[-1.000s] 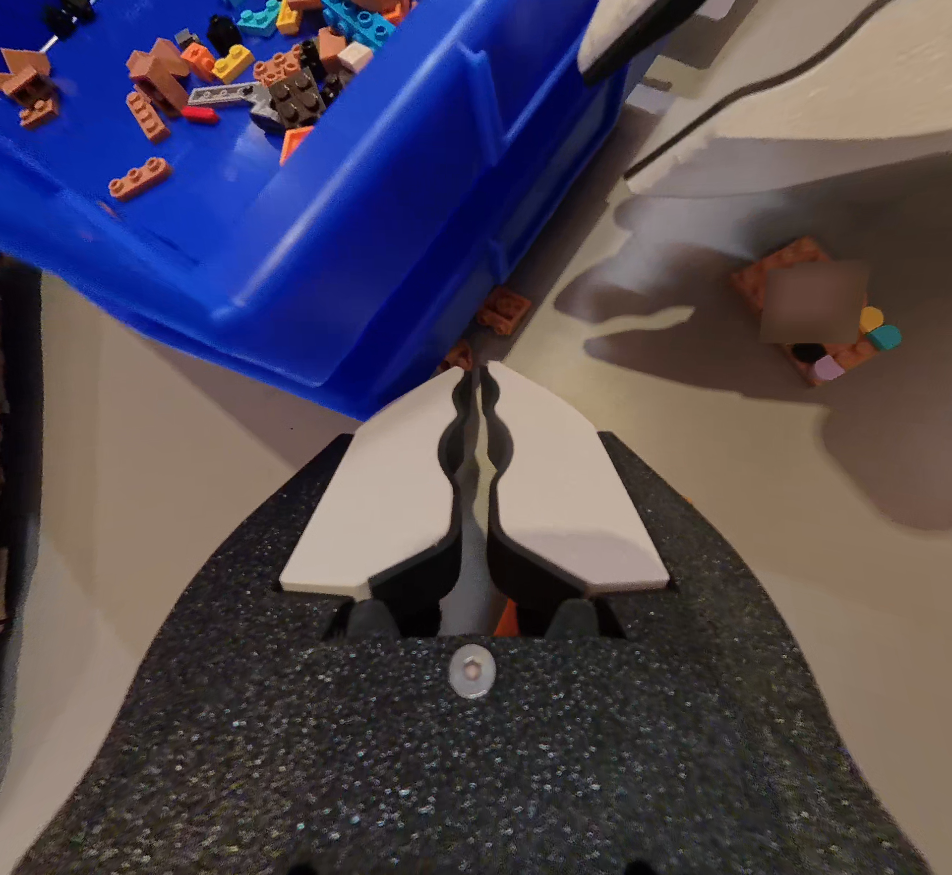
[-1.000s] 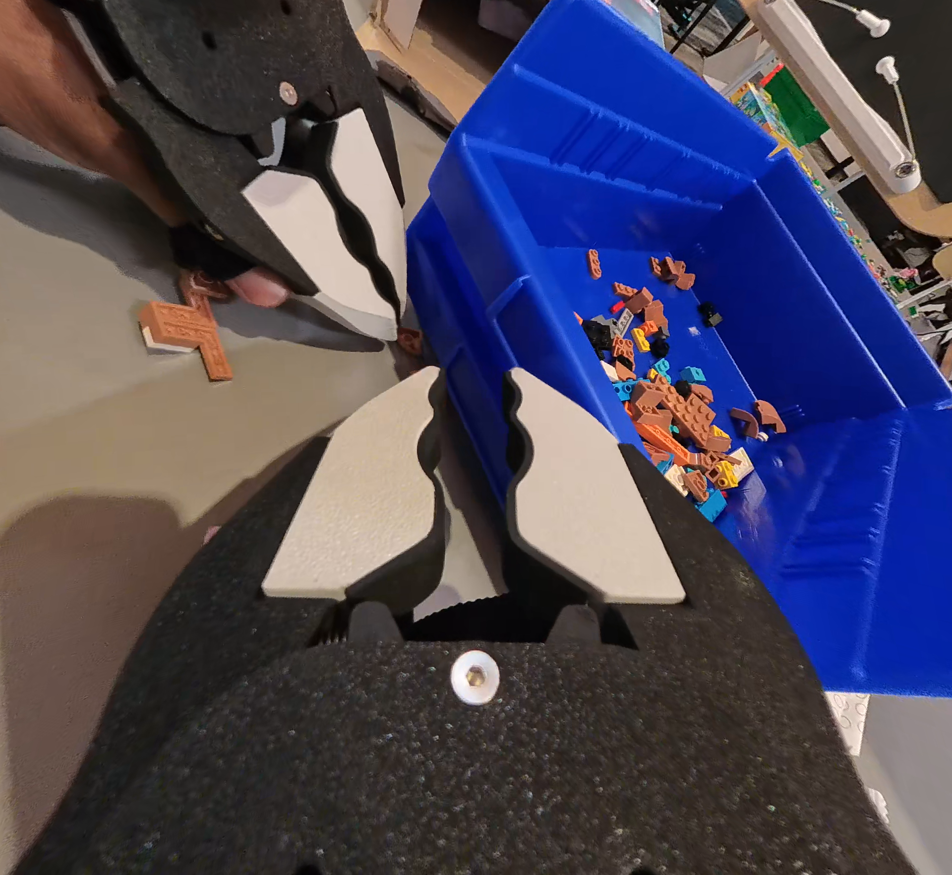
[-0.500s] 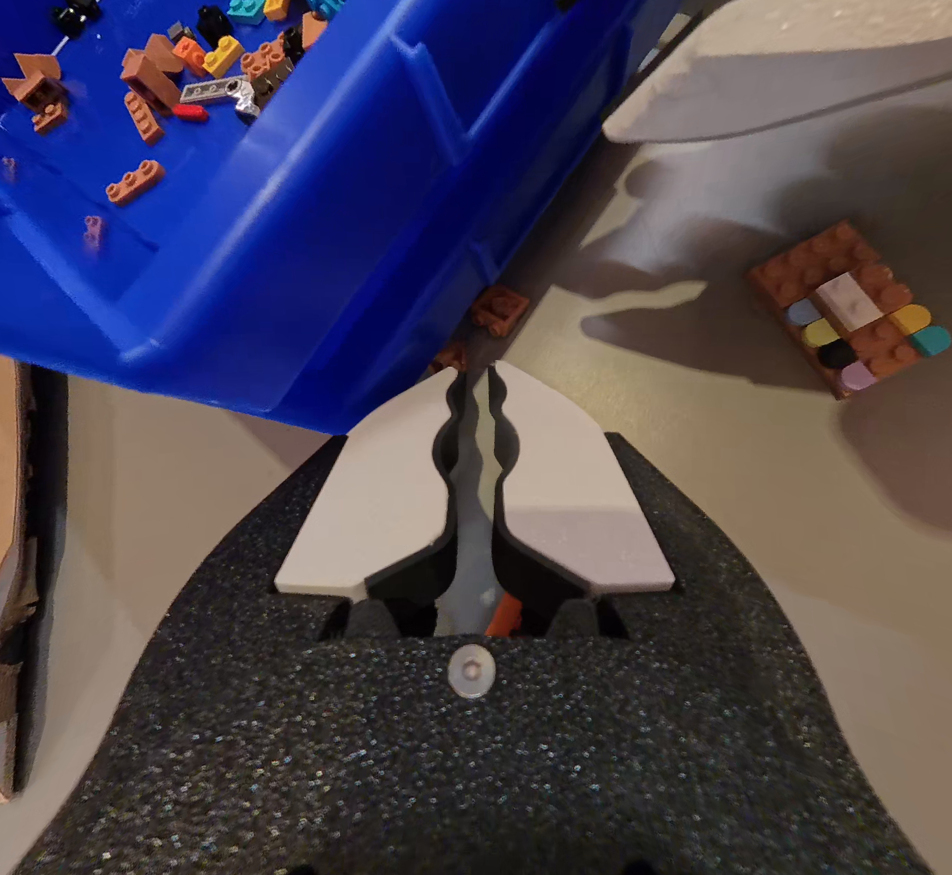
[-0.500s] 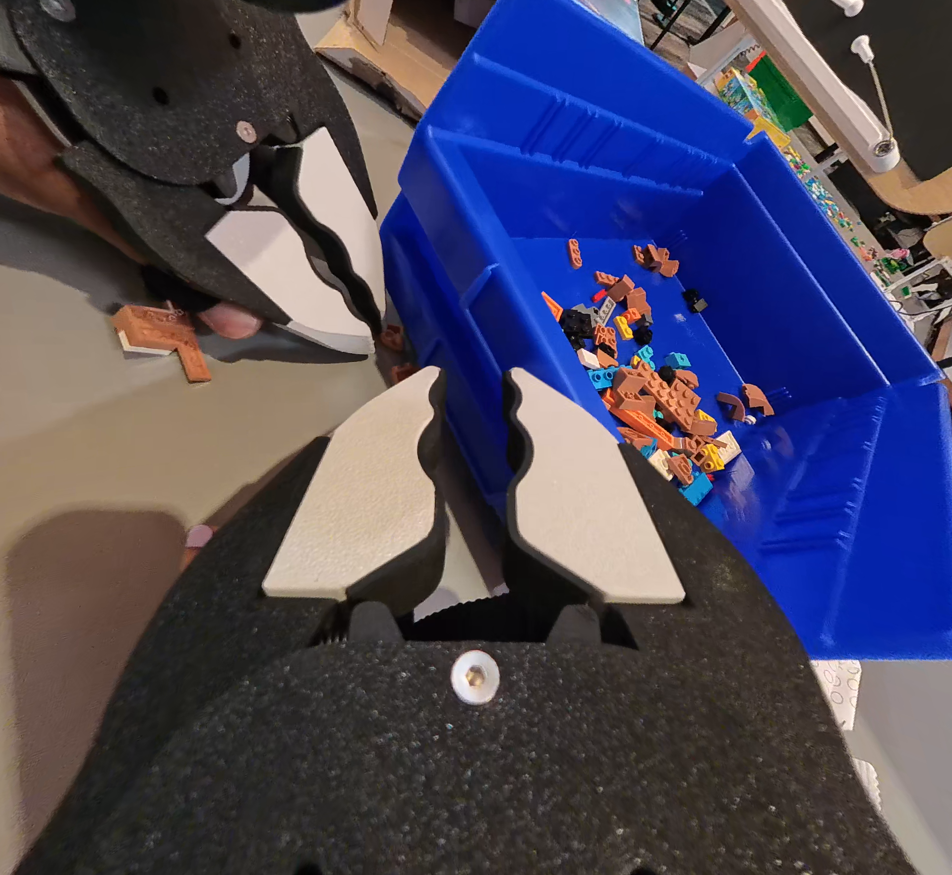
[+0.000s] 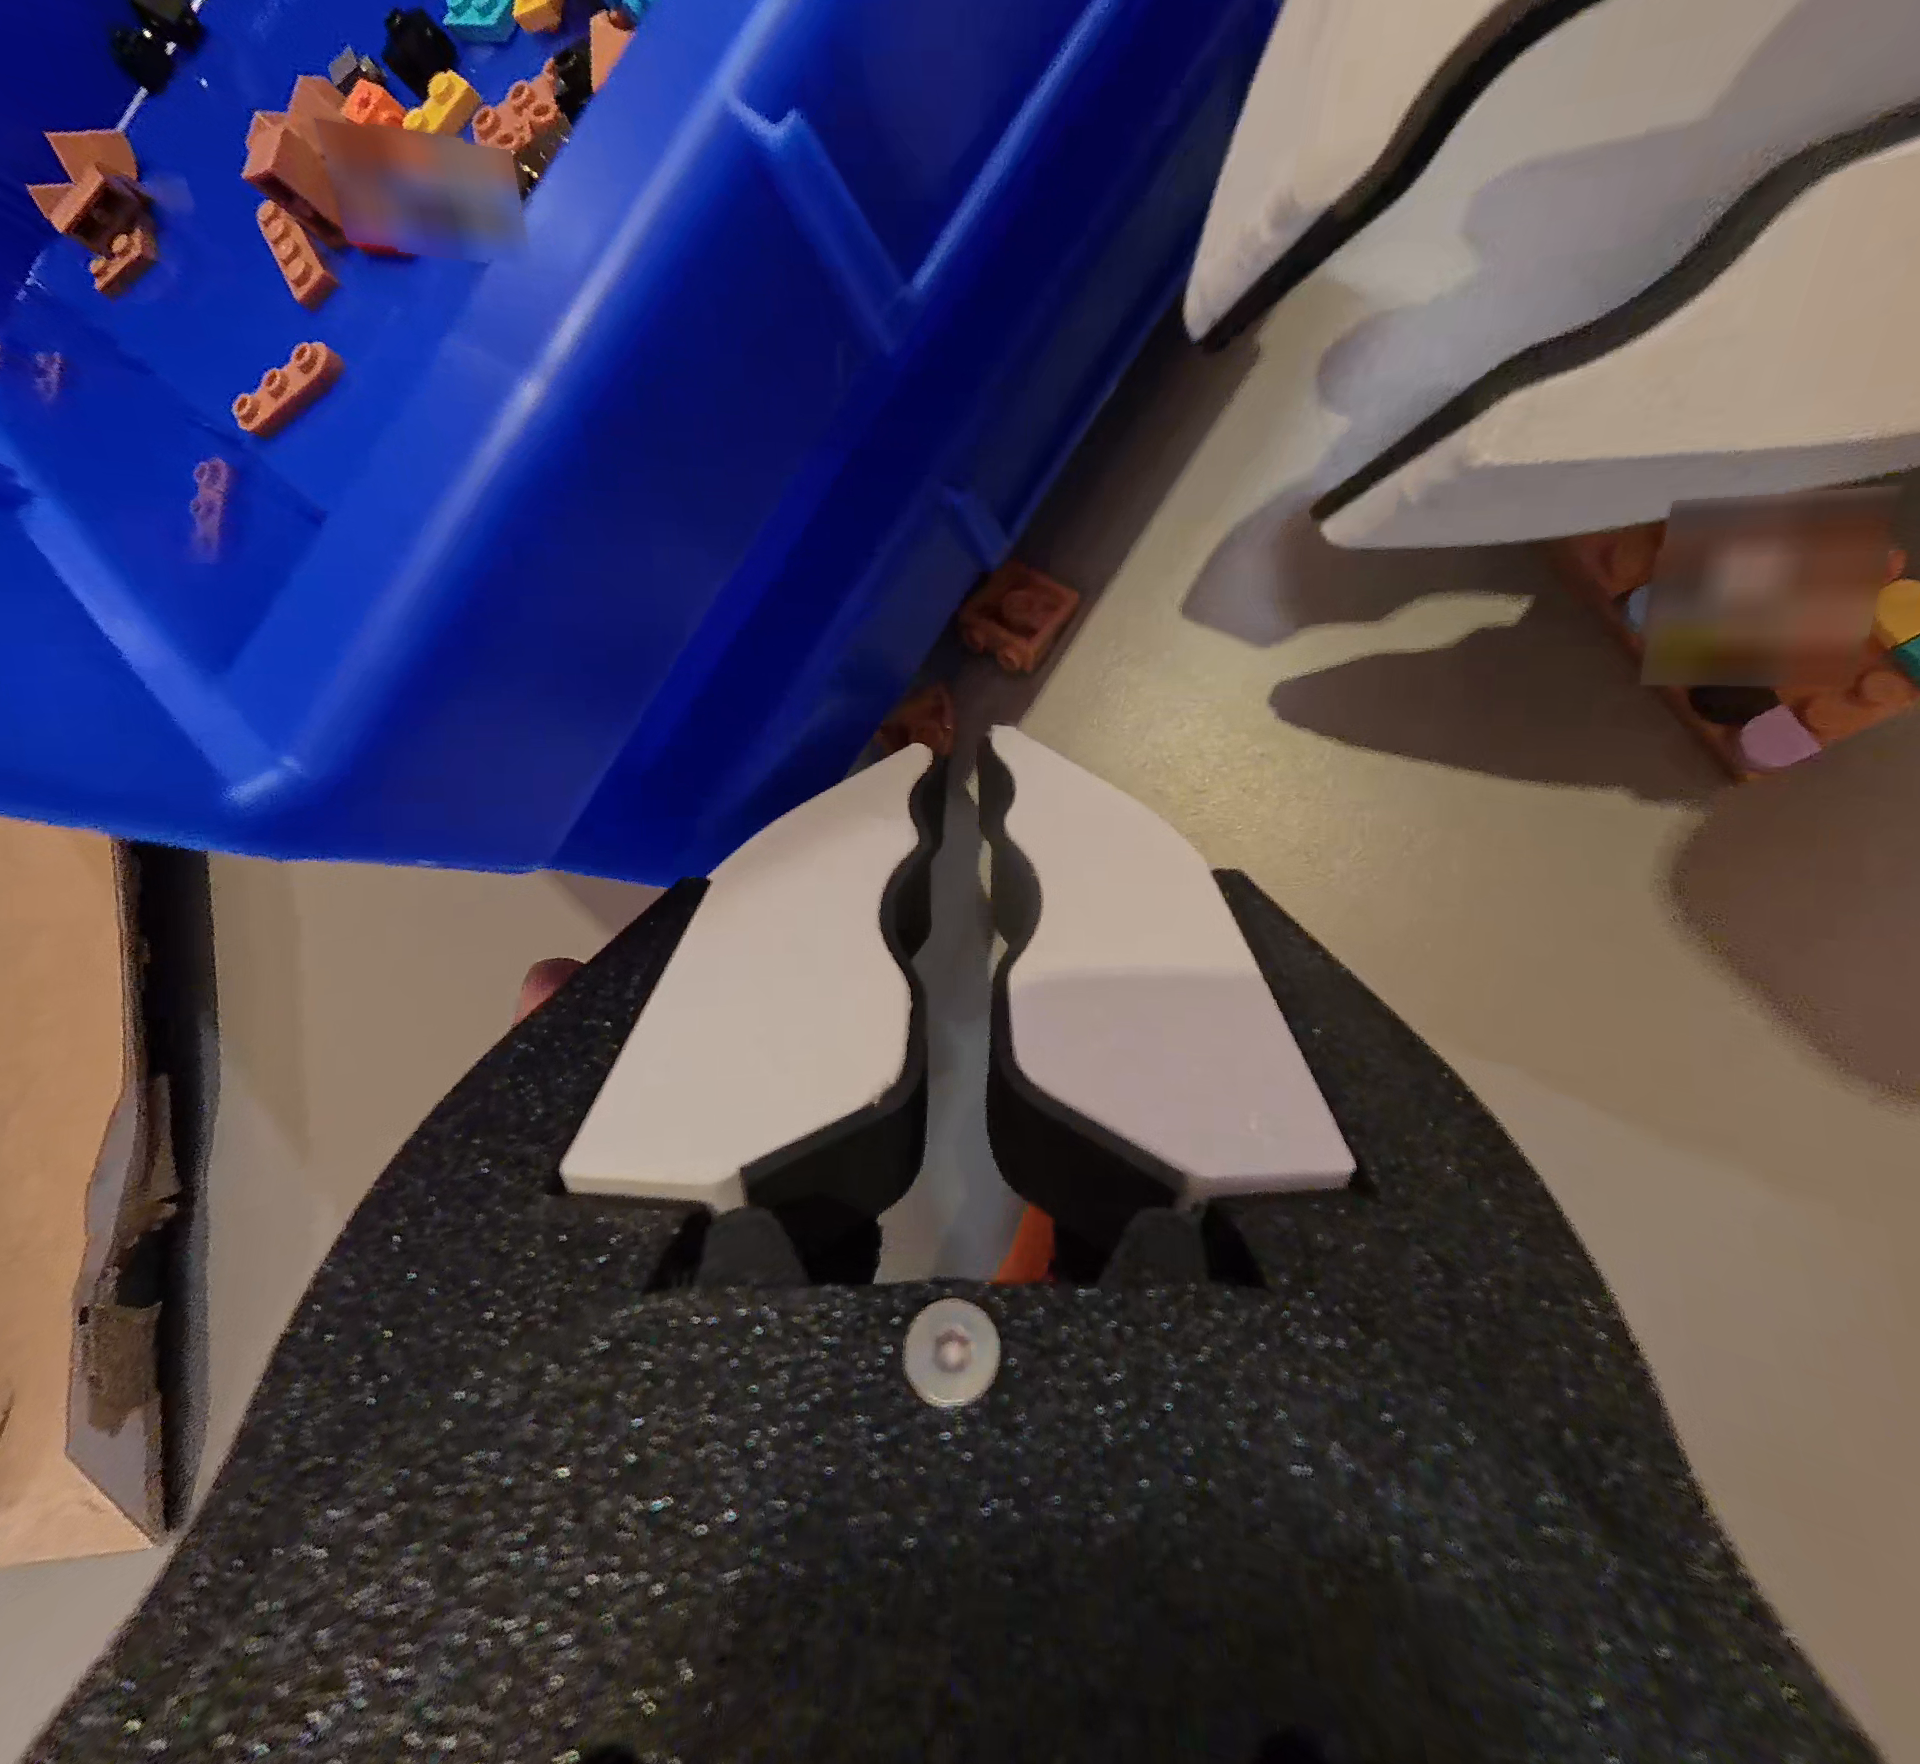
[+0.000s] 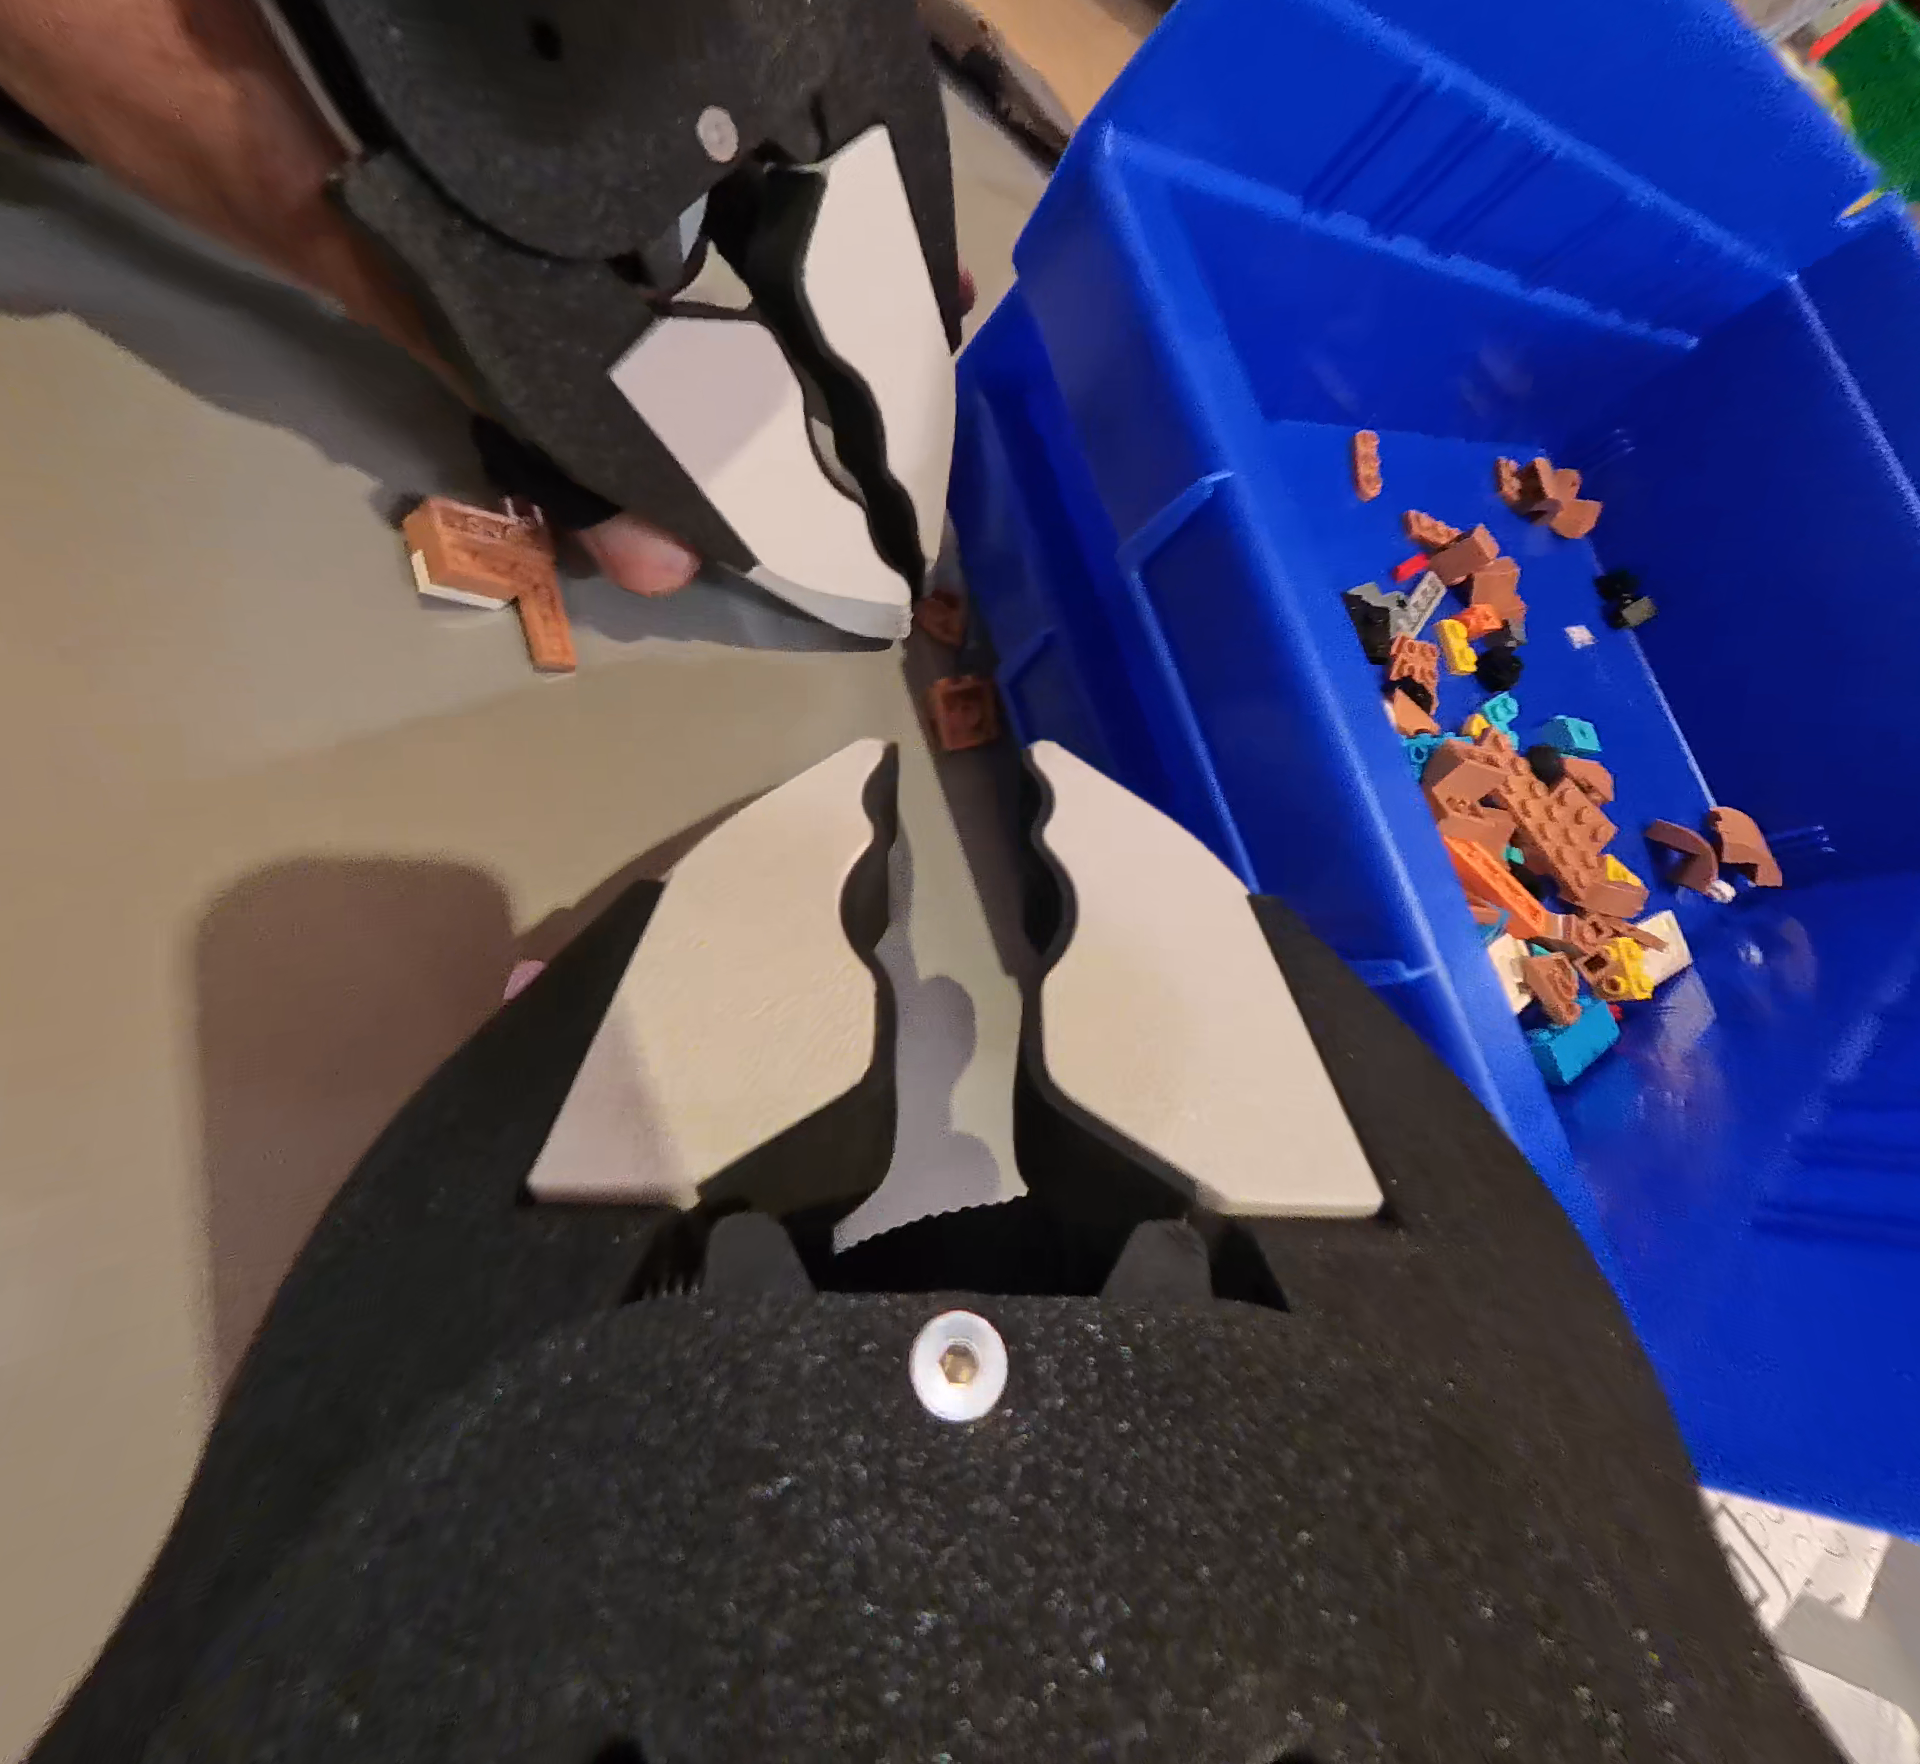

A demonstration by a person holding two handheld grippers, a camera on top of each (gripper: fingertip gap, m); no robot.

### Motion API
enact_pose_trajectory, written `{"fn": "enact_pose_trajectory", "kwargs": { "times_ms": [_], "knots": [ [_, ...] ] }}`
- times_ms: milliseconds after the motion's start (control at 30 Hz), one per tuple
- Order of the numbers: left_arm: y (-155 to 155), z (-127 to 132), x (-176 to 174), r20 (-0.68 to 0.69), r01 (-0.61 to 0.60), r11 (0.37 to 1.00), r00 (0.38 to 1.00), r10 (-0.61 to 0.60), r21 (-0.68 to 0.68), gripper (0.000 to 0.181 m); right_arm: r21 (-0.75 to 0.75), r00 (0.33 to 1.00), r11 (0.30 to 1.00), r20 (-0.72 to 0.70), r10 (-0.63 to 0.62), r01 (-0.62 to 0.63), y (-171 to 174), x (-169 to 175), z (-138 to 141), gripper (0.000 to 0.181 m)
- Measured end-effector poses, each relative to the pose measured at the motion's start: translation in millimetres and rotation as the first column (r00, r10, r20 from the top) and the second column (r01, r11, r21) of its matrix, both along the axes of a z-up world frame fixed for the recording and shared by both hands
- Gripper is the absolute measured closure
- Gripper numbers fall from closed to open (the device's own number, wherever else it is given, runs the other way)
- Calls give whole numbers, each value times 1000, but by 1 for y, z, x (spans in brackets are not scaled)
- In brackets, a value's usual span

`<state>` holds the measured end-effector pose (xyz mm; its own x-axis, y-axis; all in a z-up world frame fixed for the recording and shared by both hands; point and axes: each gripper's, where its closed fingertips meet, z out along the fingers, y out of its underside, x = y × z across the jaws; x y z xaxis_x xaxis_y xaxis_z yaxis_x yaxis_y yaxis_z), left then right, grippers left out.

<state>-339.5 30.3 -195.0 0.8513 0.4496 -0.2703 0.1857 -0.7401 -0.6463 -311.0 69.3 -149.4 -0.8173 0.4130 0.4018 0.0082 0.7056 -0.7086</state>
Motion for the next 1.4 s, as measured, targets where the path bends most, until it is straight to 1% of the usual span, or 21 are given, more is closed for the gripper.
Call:
{"fn": "enact_pose_trajectory", "kwargs": {
  "times_ms": [167, 267, 367, 500, 733, 833, 967, 1100, 1133, 1200, 1233, 1300, 1333, 1367, 1400],
  "knots": [
    [-3, -1, -4, -4, -5, 1000, 1000, 5, -13, 174, 27, 999, 1000, 32, -4, 3, 1, 0, -10, 159],
    [-5, -3, -7, -2, -12, 1000, 1000, 12, -27, 164, 43, 999, 999, 41, -19, 17, 5, -3, -13, 158],
    [-5, -3, -9, 8, -2, 1000, 1000, 2, -17, 159, 61, 998, 998, 57, -28, 24, 9, -3, -16, 155],
    [0, -4, -4, 109, 4, 998, 994, -11, 63, 152, 68, 997, 997, 68, -33, 29, 14, -3, -16, 155],
    [0, -4, -9, 104, -64, 994, 993, 55, 87, 162, 77, 997, 997, 73, -33, 27, 15, -2, -18, 155],
    [2, -6, -9, 140, -72, 992, 989, 57, 100, 167, 89, 997, 996, 77, -27, 20, 14, -1, -21, 155],
    [3, -6, -7, 153, -40, 992, 988, 22, 117, 168, 98, 997, 995, 78, -20, 12, 12, 0, -23, 155],
    [-2, -6, -2, 149, 21, 995, 988, -35, 93, 167, 103, 998, 995, 64, -21, 14, 14, -1, -22, 155],
    [-2, -4, 1, 154, 51, 994, 986, -66, 99, 168, 98, 998, 995, 61, -21, 15, 15, -1, -21, 155],
    [2, 9, 10, 131, 136, 981, 979, -155, 139, 168, 87, 998, 996, 52, -23, 18, 16, -2, -17, 155],
    [5, 19, 15, 102, 190, 967, 972, -210, 171, 167, 82, 999, 996, 47, -24, 20, 17, -2, -15, 155],
    [11, 51, 19, -22, 283, 930, 958, -286, 236, 167, 67, 999, 997, 28, -33, 31, 19, -4, -9, 155],
    [14, 72, 16, -118, 309, 911, 950, -287, 274, 167, 56, 999, 998, 18, -35, 34, 19, -5, -6, 155],
    [15, 95, 9, -222, 317, 892, 941, -255, 322, 167, 42, 999, 998, 12, -36, 36, 19, -5, -4, 155],
    [13, 118, -2, -303, 289, 879, 936, -177, 379, 167, 30, 999, 999, 8, -37, 37, 19, -6, -2, 155]
  ]
}}
